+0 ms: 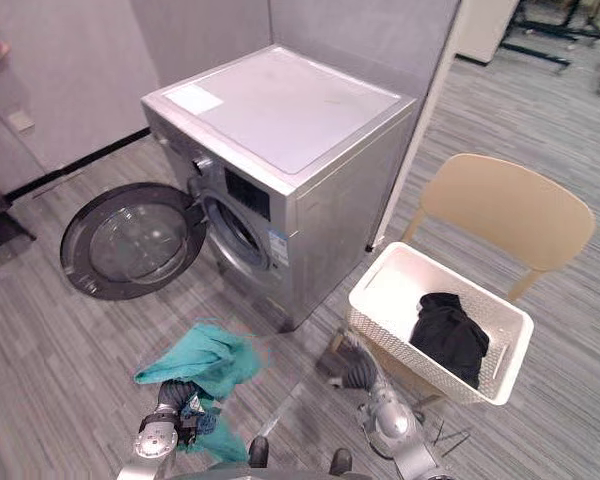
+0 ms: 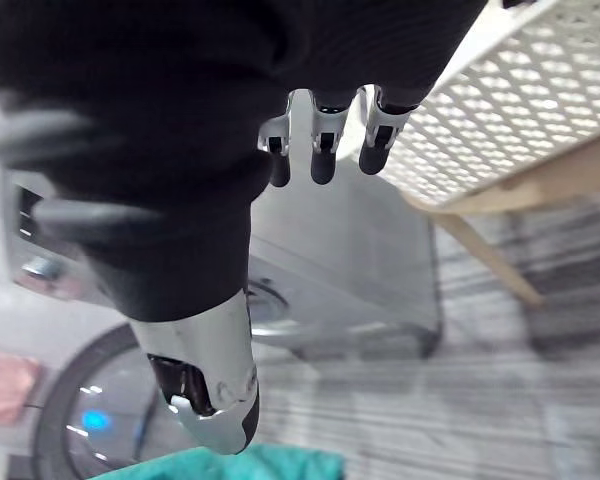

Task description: Pick up the laundry basket with both hands and put the clothes into the washing machine.

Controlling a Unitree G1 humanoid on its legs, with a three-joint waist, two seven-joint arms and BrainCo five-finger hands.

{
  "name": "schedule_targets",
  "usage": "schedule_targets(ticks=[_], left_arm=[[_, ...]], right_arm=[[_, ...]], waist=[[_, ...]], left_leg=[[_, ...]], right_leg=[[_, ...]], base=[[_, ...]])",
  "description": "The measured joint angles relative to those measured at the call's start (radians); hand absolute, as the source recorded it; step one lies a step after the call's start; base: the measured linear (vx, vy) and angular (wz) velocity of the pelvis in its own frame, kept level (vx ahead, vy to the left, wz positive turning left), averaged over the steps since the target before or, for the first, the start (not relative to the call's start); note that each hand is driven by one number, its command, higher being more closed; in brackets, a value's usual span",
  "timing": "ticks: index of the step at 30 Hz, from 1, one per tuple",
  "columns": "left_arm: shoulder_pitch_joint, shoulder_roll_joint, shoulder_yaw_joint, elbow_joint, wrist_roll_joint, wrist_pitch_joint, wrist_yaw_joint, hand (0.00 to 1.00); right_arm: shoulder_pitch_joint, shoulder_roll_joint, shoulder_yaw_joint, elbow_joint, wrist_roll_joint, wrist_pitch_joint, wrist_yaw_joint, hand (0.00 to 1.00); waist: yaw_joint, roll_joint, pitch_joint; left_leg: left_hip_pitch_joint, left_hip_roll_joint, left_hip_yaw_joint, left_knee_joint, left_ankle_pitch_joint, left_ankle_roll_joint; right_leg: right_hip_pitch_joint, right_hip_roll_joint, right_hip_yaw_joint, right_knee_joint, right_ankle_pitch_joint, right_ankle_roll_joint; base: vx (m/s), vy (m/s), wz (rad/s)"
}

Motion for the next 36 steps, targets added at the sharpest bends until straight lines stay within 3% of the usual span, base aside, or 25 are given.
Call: schedule_targets(ticks=[2,5,6,9,11,13,14,15,16,18,19,21,23,24,25,26,27,28,29,30,32,34,36], left_arm=[[-0.015,-0.001,0.001,0.019,-0.008,0.010,0.000,1.00],[-0.013,-0.018,0.001,0.057,-0.008,0.021,0.000,1.00],[-0.012,-0.019,0.001,0.060,-0.008,0.025,0.000,1.00],[-0.015,-0.007,0.003,0.098,-0.008,0.029,0.001,1.00],[-0.015,-0.007,0.003,0.125,-0.008,0.029,0.000,1.00],[0.004,-0.014,0.009,0.129,-0.019,0.030,-0.003,1.00],[0.007,-0.014,0.012,0.129,-0.021,0.030,-0.005,1.00],[0.008,-0.010,0.013,0.130,-0.024,0.030,-0.009,1.00],[0.003,-0.006,0.010,0.130,-0.028,0.031,-0.016,1.00],[0.000,0.009,0.004,0.129,-0.027,0.031,-0.018,1.00],[-0.004,0.012,-0.001,0.129,-0.027,0.031,-0.019,1.00],[-0.017,0.012,-0.001,0.129,-0.027,0.031,-0.019,1.00],[-0.040,0.012,-0.005,0.127,-0.027,0.031,-0.019,1.00],[-0.055,0.013,-0.015,0.123,-0.025,0.029,-0.021,1.00],[-0.057,0.011,-0.021,0.123,-0.025,0.029,-0.022,1.00],[-0.057,-0.011,-0.022,0.122,-0.019,0.029,-0.022,1.00],[-0.058,-0.012,-0.027,0.119,-0.018,0.026,-0.024,1.00],[-0.066,-0.014,-0.048,0.114,-0.018,0.026,-0.028,1.00],[-0.071,-0.018,-0.052,0.109,-0.018,0.026,-0.041,1.00],[-0.063,-0.025,-0.053,0.107,-0.018,0.027,-0.043,1.00],[-0.058,-0.051,-0.059,0.082,-0.018,0.027,-0.043,1.00],[-0.064,-0.069,-0.081,0.048,-0.019,0.024,-0.043,1.00],[-0.075,-0.072,-0.099,0.037,-0.018,0.015,-0.043,1.00]], right_arm=[[-0.036,0.027,-0.040,0.122,0.002,0.022,-0.019,0.00],[-0.064,0.037,-0.076,0.241,0.006,0.046,-0.061,0.00],[-0.070,0.037,-0.077,0.255,0.007,0.051,-0.066,0.00],[-0.104,0.057,-0.102,0.279,0.028,0.061,-0.072,0.00],[-0.122,0.077,-0.113,0.281,0.047,0.060,-0.071,0.00],[-0.123,0.080,-0.114,0.280,0.059,0.061,-0.070,0.00],[-0.122,0.079,-0.113,0.280,0.067,0.062,-0.070,0.00],[-0.119,0.079,-0.112,0.278,0.070,0.062,-0.070,0.00],[-0.111,0.082,-0.111,0.277,0.076,0.061,-0.070,0.00],[-0.100,0.090,-0.110,0.276,0.080,0.062,-0.069,0.00],[-0.093,0.091,-0.106,0.276,0.085,0.062,-0.068,0.00],[-0.094,0.090,-0.105,0.270,0.086,0.062,-0.069,0.00],[-0.098,0.088,-0.106,0.261,0.087,0.061,-0.070,0.00],[-0.089,0.087,-0.108,0.258,0.093,0.060,-0.070,0.00],[-0.075,0.089,-0.110,0.255,0.107,0.058,-0.069,0.00],[-0.085,0.077,-0.119,0.248,0.122,0.058,-0.069,0.00],[-0.089,0.077,-0.122,0.238,0.123,0.057,-0.070,0.00],[-0.090,0.077,-0.131,0.219,0.124,0.051,-0.070,0.00],[-0.091,0.077,-0.130,0.220,0.124,0.050,-0.070,0.00],[-0.090,0.080,-0.128,0.221,0.124,0.053,-0.071,0.00],[-0.091,0.101,-0.135,0.211,0.133,0.053,-0.089,0.00],[-0.101,0.101,-0.142,0.211,0.145,0.050,-0.099,0.00],[-0.128,0.106,-0.142,0.231,0.147,0.047,-0.107,0.00]], waist=[[0.002,0.002,0.033],[0.002,0.010,0.058],[0.001,0.012,0.059],[0.003,-0.012,0.075],[0.004,-0.024,0.083],[0.003,-0.021,0.088],[0.002,-0.017,0.089],[-0.002,-0.015,0.094],[-0.005,-0.013,0.104],[-0.033,-0.013,0.125],[-0.050,-0.017,0.135],[-0.056,-0.019,0.149],[-0.060,-0.016,0.156],[-0.065,-0.025,0.155],[-0.073,-0.031,0.151],[-0.084,0.002,0.147],[-0.084,0.007,0.144],[-0.084,0.010,0.146],[-0.083,0.014,0.150],[-0.079,0.015,0.157],[-0.061,0.004,0.164],[-0.052,-0.003,0.167],[-0.049,-0.003,0.168]], left_leg=[[-0.056,0.002,0.020,0.024,-0.016,0.013],[-0.089,0.073,0.359,0.088,-0.027,0.054],[-0.094,0.084,0.410,0.101,-0.012,0.053],[-0.104,0.039,0.398,0.128,-0.034,0.055],[-0.113,0.012,0.394,0.188,-0.088,0.072],[-0.114,-0.005,0.380,0.306,-0.198,0.091],[-0.108,-0.012,0.373,0.327,-0.223,0.095],[-0.089,-0.024,0.362,0.344,-0.260,0.105],[-0.060,-0.030,0.348,0.345,-0.284,0.120],[0.006,-0.040,0.303,0.315,-0.298,0.132],[0.049,-0.043,0.294,0.292,-0.295,0.129],[0.104,-0.045,0.284,0.256,-0.300,0.133],[0.137,-0.043,0.263,0.215,-0.301,0.121],[0.166,-0.045,0.248,0.200,-0.317,0.089],[0.191,-0.052,0.231,0.202,-0.335,0.060],[0.196,-0.022,0.223,0.232,-0.345,0.041],[0.177,-0.015,0.229,0.270,-0.339,0.026],[0.126,-0.003,0.242,0.408,-0.322,-0.004],[0.059,0.015,0.255,0.606,-0.277,-0.066],[0.005,0.042,0.261,0.763,-0.257,-0.080],[-0.070,0.080,0.296,0.922,-0.311,0.000],[-0.124,0.085,0.294,0.869,-0.328,0.028],[-0.191,0.082,0.229,0.737,-0.328,0.027]], right_leg=[[-0.014,-0.011,-0.070,0.025,-0.021,0.005],[-0.028,-0.064,-0.175,0.118,-0.076,0.024],[-0.029,-0.076,-0.190,0.138,-0.091,0.032],[-0.015,-0.129,-0.235,0.178,-0.124,0.069],[0.006,-0.166,-0.250,0.194,-0.137,0.097],[-0.011,-0.250,-0.221,0.382,-0.194,0.135],[-0.043,-0.281,-0.198,0.485,-0.206,0.120],[-0.127,-0.331,-0.128,0.689,-0.197,0.055],[-0.210,-0.321,-0.017,0.851,-0.231,0.031],[-0.269,-0.259,0.051,0.942,-0.290,0.047],[-0.306,-0.227,0.039,0.929,-0.314,0.039],[-0.381,-0.179,-0.010,0.834,-0.317,0.030],[-0.442,-0.125,-0.058,0.668,-0.275,0.007],[-0.455,-0.086,-0.062,0.552,-0.196,-0.028],[-0.451,-0.068,-0.052,0.508,-0.087,-0.090],[-0.431,-0.057,-0.054,0.519,-0.069,-0.131],[-0.424,-0.053,-0.060,0.515,-0.086,-0.130],[-0.395,-0.044,-0.060,0.499,-0.120,-0.127],[-0.338,-0.024,-0.050,0.466,-0.134,-0.125],[-0.285,-0.004,-0.030,0.434,-0.138,-0.128],[-0.173,0.018,0.031,0.378,-0.145,-0.126],[-0.143,0.016,0.098,0.366,-0.145,-0.126],[-0.132,0.012,0.160,0.356,-0.142,-0.121]], base=[[-0.02,0.015,1.16],[0.08,0.049,1.08],[0.23,0.075,0.87],[0.20,0.102,0.58],[0.20,0.140,0.23],[0.23,0.184,0.14],[0.24,0.236,0.11],[0.21,0.205,0.13],[0.24,0.184,0.25],[0.31,0.101,0.60],[0.43,0.061,0.67],[0.40,0.012,0.35],[0.39,-0.012,0.39],[0.49,-0.045,0.60],[0.64,-0.058,0.67],[0.56,-0.066,0.42],[0.56,-0.093,0.23],[0.53,-0.115,-0.03],[0.63,-0.112,-0.18],[0.52,-0.060,-0.44],[0.49,0.004,-0.72],[0.37,0.085,-0.97],[0.27,0.150,-1.14]])
